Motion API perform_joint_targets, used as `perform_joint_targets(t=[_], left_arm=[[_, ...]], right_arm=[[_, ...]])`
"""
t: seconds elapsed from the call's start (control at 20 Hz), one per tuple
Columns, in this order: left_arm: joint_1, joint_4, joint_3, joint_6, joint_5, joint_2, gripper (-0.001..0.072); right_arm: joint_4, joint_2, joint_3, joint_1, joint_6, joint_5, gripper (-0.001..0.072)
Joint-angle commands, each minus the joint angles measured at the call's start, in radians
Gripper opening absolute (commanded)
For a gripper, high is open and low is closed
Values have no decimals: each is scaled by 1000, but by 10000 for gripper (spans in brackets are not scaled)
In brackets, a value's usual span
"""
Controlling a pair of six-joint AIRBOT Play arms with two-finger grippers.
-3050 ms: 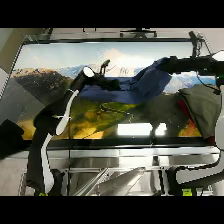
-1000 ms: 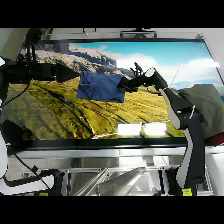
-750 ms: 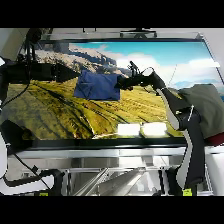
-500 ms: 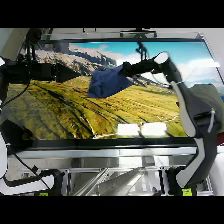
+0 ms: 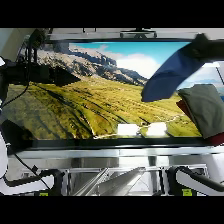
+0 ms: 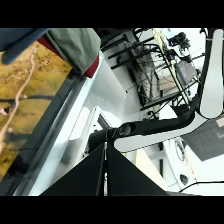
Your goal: Fold the shirts.
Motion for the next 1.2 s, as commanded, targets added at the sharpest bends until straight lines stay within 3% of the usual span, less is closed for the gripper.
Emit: perform_joint_targets(t=[0.0,0.2,0.35,0.45,0.65,0.85,0.95,1.1,1.15], left_arm=[[0,0,0,-24,-14,0,14],[0,1,0,-23,19,0,14],[0,9,0,-23,71,-1,14],[1,9,0,-23,92,-2,14],[0,9,0,-23,92,-4,14],[0,8,0,-10,88,-42,13],[-5,8,0,-10,84,-68,14],[-33,7,0,6,56,-98,14],[-49,7,0,13,50,-108,14]], right_arm=[[-13,123,-42,-218,-45,18,12],[-13,23,-42,-325,-122,-100,12],[132,-128,-25,-329,-265,-356,12],[180,-218,64,-339,-268,-399,12],[169,-308,171,-449,-250,-119,12],[-23,-296,83,-610,-172,237,12],[-41,-200,-74,-711,-135,245,12],[-238,-68,-312,-827,-53,230,13],[-238,-46,-385,-864,-54,207,13]])
